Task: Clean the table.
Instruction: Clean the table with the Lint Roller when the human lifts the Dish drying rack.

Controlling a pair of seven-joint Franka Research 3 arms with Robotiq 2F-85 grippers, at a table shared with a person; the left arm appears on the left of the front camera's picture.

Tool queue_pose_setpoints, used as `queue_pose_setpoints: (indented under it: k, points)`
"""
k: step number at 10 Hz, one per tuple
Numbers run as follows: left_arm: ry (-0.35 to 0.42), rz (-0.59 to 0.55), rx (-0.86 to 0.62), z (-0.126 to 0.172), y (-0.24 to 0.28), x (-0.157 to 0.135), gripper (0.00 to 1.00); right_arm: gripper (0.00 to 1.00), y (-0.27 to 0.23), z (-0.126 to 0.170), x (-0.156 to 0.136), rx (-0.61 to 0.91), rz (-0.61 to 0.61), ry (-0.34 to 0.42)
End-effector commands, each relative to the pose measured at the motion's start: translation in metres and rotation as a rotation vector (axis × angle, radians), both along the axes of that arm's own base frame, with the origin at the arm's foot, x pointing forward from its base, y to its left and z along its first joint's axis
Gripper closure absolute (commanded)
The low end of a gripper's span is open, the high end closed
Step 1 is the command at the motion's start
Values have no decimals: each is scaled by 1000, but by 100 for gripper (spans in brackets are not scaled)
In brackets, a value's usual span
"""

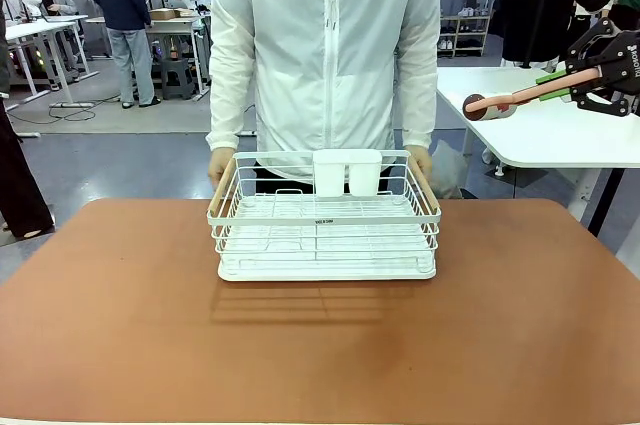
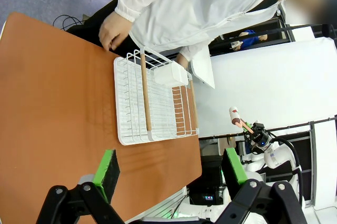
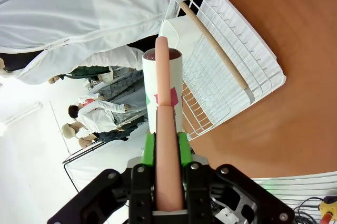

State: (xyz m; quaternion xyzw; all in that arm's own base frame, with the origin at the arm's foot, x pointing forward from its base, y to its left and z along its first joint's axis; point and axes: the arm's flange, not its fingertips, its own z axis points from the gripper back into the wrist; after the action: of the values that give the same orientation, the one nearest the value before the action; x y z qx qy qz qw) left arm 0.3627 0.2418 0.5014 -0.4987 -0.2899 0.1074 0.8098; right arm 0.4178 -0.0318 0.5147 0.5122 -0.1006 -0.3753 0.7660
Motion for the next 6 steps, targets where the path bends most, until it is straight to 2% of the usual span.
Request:
queue_pose_setpoints:
  k: [1,6]
  points:
    - [-16,-6,-17,1,1,-1,0,100,1,0,0,0,1,0]
    - [-16,-6,-17,1,1,-1,0,100,1,0,0,0,1,0]
